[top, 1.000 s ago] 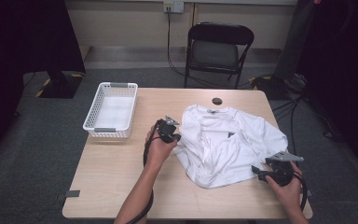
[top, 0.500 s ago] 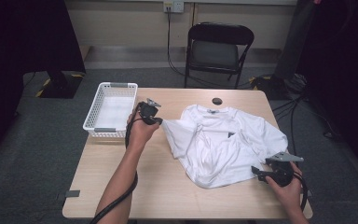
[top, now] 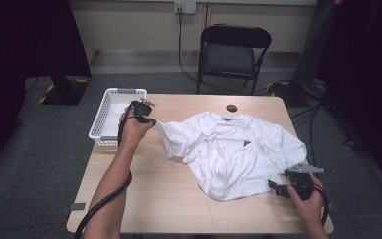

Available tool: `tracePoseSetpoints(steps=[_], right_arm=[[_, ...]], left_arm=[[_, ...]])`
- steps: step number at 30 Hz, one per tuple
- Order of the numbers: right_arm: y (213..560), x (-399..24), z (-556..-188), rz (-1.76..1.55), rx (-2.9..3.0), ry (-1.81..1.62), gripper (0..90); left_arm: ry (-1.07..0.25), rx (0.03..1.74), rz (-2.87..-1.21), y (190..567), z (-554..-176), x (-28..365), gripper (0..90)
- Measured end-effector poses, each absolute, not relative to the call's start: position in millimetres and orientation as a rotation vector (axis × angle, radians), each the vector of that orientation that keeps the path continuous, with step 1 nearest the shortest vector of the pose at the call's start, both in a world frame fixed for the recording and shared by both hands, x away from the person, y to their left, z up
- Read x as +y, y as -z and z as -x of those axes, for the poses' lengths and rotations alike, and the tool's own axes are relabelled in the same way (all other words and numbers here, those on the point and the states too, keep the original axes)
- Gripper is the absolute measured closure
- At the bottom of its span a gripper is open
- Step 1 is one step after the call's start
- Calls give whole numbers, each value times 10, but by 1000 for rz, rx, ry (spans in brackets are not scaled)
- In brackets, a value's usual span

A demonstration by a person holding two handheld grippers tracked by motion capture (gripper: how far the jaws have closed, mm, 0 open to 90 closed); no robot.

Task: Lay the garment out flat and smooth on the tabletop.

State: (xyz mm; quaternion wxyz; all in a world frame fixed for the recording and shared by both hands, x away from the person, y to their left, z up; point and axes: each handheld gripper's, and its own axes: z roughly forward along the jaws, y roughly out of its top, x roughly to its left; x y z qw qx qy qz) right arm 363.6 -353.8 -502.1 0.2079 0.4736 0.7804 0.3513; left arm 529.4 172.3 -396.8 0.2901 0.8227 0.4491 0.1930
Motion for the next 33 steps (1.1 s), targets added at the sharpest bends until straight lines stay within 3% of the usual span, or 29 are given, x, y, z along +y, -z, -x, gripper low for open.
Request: tracePoseSetpoints(steps=[15,26,31,33], right_arm=[[5021,-3536,-3633,-1323,2169,-976,141],[5022,-3534,-3638,-1324,2170,-974,134],[5022,-3532,-3640,-1323,2171,-973,132],[5022,-3532,-3642,-1322,2172,-973,131]], left_arm=[[-537,1294,-2222,4008,-5451,2082,888],[-512,1263,-2267,3997,-5506,2017,875],[-571,1275,-2281,4002,-5460,1880,575],[-582,1247,-2292,3999,-5397,1790,505]])
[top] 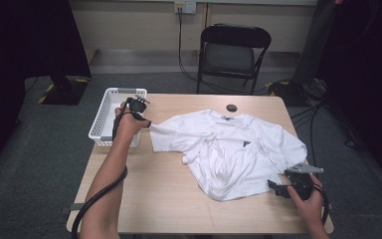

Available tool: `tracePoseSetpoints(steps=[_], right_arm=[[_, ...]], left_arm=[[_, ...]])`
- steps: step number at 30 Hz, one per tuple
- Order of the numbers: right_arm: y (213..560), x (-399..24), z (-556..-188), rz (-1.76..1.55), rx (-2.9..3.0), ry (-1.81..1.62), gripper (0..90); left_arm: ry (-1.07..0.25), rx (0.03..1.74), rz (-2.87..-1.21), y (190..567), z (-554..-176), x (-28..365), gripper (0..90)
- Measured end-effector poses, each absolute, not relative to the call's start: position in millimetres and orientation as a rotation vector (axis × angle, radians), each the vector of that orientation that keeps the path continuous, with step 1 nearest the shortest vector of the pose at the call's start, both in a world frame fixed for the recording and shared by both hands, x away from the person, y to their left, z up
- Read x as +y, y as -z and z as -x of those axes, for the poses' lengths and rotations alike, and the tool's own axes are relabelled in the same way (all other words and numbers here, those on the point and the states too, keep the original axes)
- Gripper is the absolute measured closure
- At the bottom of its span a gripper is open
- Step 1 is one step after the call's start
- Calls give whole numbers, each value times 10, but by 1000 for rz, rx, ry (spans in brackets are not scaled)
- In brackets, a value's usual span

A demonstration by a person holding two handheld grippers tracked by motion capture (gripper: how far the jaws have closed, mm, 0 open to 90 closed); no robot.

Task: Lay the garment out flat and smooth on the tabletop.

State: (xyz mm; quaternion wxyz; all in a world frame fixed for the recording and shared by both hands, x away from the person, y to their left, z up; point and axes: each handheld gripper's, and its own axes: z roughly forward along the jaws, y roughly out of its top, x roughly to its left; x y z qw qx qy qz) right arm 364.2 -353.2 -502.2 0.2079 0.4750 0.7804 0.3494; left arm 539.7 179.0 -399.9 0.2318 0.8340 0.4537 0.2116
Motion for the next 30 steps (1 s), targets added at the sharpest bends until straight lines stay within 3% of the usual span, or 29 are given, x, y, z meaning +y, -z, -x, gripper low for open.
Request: tracePoseSetpoints(steps=[2,6,13,18,19,21,30], right_arm=[[5022,-3531,-3645,-1320,2174,-973,130],[5022,-3526,-3655,-1317,2177,-972,125],[5023,-3511,-3676,-1310,2182,-969,115],[5024,-3509,-3679,-1310,2182,-968,114],[5024,-3509,-3678,-1310,2182,-969,114],[5024,-3510,-3672,-1311,2182,-968,114],[5024,-3512,-3662,-1306,2184,-968,114]], left_arm=[[-554,1201,-2288,4021,-5306,1683,461],[-490,1152,-2272,4195,-5081,1519,465],[-546,1204,-2150,4688,-4878,1507,562],[-478,1194,-2096,4864,-4828,1552,708],[-453,1199,-2103,4855,-4818,1560,823],[-407,1225,-2123,4823,-4785,1583,882],[-294,1286,-2118,4784,-4613,1811,859]])
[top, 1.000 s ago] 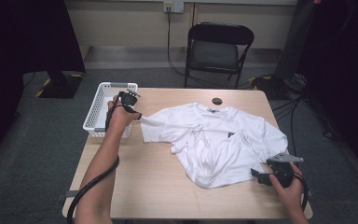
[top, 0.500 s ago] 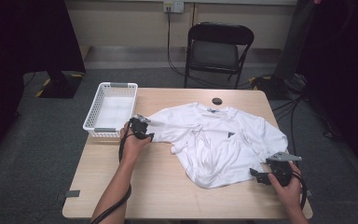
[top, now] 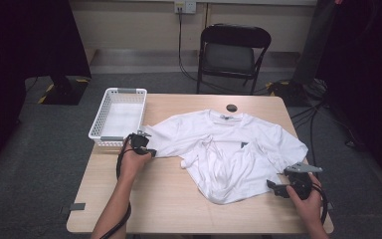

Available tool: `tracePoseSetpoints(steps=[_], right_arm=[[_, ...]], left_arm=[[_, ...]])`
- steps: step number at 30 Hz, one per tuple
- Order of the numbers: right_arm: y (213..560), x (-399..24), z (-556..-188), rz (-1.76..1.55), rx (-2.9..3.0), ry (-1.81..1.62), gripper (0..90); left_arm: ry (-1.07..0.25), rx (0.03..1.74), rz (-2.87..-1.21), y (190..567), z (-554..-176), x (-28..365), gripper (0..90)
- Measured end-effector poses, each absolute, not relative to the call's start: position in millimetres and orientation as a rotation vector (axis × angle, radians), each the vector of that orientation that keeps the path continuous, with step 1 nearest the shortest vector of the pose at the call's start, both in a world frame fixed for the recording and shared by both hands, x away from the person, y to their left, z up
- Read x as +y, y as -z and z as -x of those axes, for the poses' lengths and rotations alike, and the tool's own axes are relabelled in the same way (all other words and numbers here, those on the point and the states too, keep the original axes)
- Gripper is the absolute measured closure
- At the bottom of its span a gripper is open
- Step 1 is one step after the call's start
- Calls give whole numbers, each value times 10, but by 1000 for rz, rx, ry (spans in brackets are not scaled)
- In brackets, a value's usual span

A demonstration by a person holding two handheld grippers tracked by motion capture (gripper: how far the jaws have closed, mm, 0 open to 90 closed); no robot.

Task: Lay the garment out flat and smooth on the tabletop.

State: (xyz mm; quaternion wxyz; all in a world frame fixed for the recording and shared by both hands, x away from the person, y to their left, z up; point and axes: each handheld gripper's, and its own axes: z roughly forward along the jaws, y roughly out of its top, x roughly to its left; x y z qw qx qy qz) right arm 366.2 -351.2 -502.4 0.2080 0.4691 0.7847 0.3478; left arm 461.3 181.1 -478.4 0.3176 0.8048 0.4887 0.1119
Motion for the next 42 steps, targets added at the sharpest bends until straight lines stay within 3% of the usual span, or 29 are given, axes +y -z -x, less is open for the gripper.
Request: tracePoseSetpoints(steps=[3,6,10,13,25,30,34,35,36,40,42], right_arm=[[5024,-3512,-3662,-1306,2184,-968,114],[5024,-3512,-3660,-1305,2184,-968,114],[5024,-3512,-3647,-1309,2182,-969,115],[5024,-3512,-3646,-1308,2182,-968,115],[5022,-3506,-3619,-1302,2176,-971,149],[5021,-3503,-3611,-1302,2173,-972,162],[5006,-3502,-3583,-1286,2171,-1003,228],[4977,-3500,-3557,-1286,2165,-1033,294],[4977,-3500,-3557,-1286,2165,-1033,294],[4966,-3447,-3518,-1264,2199,-1029,458],[4977,-3426,-3520,-1262,2207,-1010,489]], left_arm=[[-287,1283,-2114,4780,-4563,1812,811],[-380,1255,-2142,4770,-4486,1770,501],[-396,1145,-2106,4750,-4309,1653,324],[-391,1072,-2085,4801,-4150,1518,249],[-431,947,-2154,5010,-3958,1365,128],[-436,952,-2153,5010,-3940,1366,122],[-430,947,-2154,5011,-3940,1368,117],[-429,946,-2155,5011,-3940,1370,117],[-428,946,-2154,5011,-3940,1370,117],[-428,945,-2155,5010,-3940,1371,117],[-428,945,-2155,5010,-3941,1371,117]])
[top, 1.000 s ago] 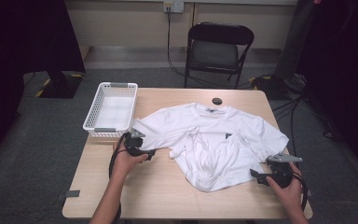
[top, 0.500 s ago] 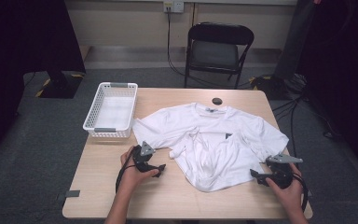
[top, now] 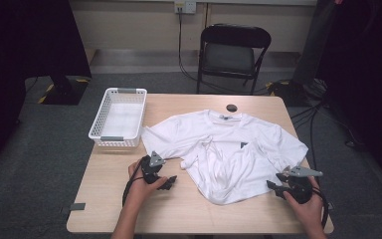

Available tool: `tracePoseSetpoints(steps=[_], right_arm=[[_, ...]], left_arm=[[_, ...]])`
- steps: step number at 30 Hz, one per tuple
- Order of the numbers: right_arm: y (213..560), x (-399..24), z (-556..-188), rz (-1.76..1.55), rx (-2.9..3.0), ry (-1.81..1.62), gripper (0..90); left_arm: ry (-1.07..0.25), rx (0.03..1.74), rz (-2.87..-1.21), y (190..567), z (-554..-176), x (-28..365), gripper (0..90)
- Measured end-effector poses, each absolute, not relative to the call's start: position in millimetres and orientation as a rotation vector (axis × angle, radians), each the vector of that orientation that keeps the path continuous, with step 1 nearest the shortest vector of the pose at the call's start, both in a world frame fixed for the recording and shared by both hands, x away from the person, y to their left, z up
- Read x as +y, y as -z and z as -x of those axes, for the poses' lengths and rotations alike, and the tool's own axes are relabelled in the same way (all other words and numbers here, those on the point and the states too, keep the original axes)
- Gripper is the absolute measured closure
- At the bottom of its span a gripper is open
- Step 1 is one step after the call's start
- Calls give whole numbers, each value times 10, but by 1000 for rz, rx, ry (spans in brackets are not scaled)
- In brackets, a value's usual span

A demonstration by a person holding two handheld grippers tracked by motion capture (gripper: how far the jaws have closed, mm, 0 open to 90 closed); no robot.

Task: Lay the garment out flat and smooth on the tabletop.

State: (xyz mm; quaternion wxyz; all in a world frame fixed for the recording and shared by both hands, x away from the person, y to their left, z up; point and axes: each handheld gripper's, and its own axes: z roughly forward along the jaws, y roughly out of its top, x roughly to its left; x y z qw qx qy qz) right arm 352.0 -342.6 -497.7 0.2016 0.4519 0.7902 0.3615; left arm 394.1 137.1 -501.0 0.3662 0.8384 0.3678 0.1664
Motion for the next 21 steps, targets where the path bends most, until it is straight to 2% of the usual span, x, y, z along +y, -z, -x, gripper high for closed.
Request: tracePoseSetpoints(steps=[4,10,13,21], right_arm=[[4977,-3444,-3530,-1277,2200,-1018,553],[4966,-3492,-3501,-1296,2222,-1053,767],[4964,-3536,-3438,-1325,2248,-1095,846],[4913,-3613,-3122,-1310,2303,-1167,867]], left_arm=[[-428,945,-2155,5010,-3941,1371,117],[-427,945,-2155,5011,-3941,1372,117],[-427,945,-2155,5011,-3941,1373,117],[-426,945,-2155,5010,-3940,1375,117]])
